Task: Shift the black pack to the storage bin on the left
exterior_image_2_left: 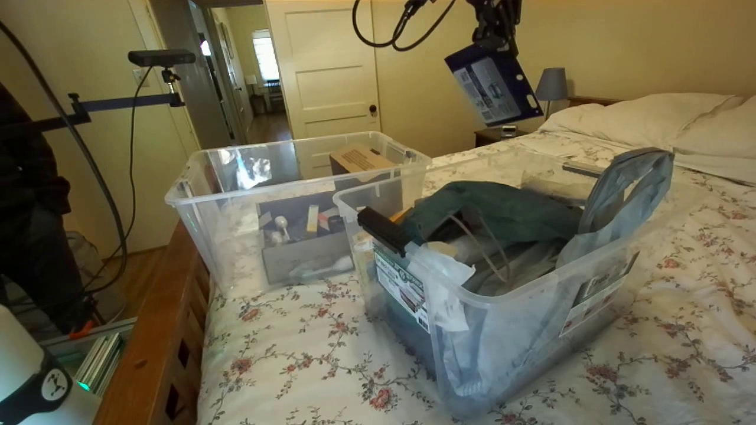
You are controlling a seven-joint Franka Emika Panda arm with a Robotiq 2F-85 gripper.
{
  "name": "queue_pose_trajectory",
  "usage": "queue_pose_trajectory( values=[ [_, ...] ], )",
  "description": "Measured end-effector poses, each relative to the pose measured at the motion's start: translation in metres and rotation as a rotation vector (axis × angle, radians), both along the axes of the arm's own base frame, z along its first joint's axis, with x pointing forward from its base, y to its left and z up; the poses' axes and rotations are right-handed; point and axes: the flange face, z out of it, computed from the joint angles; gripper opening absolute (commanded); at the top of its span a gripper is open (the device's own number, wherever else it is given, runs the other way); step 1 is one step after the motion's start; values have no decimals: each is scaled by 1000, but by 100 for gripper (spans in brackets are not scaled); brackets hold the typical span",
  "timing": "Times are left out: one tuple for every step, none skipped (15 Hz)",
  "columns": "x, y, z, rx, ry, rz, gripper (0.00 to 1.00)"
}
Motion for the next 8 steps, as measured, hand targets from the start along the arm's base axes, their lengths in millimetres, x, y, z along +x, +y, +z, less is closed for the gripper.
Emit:
queue_pose_trajectory(
  values=[
    [-9, 6, 5, 15, -17, -8, 0],
    [-18, 12, 8, 36, -32, -25, 2],
    [-27, 18, 9, 58, -39, -47, 2],
    [-35, 22, 9, 72, -41, -59, 2],
    [-41, 24, 9, 79, -37, -64, 2],
    [-45, 24, 9, 81, -33, -67, 2],
    [-47, 22, 8, 81, -31, -70, 2],
    [-48, 21, 7, 81, -30, -73, 2]
  ],
)
